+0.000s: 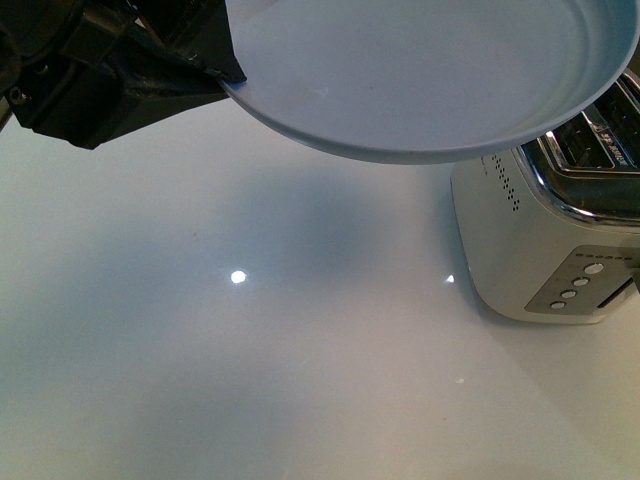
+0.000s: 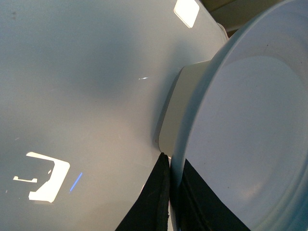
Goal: Left arm holds plate, right arm toasts bread
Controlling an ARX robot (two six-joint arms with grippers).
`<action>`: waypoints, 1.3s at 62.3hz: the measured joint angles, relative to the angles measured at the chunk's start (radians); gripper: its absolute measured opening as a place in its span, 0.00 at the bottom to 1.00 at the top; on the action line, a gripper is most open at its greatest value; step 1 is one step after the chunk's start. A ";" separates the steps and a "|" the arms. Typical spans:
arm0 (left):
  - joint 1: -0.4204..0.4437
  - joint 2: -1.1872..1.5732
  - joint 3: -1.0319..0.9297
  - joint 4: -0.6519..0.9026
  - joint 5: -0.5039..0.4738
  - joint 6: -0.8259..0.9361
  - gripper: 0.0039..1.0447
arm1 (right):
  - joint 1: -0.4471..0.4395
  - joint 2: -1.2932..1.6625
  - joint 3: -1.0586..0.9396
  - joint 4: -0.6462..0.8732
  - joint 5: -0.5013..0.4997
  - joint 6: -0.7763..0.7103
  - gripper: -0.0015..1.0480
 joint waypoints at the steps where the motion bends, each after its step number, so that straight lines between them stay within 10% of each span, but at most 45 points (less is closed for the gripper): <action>1: 0.000 0.000 0.000 0.000 0.000 0.000 0.02 | 0.004 0.016 0.000 -0.002 0.010 -0.021 0.03; 81: 0.007 0.000 -0.023 0.006 0.023 0.013 0.02 | 0.108 0.313 0.055 -0.023 0.110 -0.152 0.03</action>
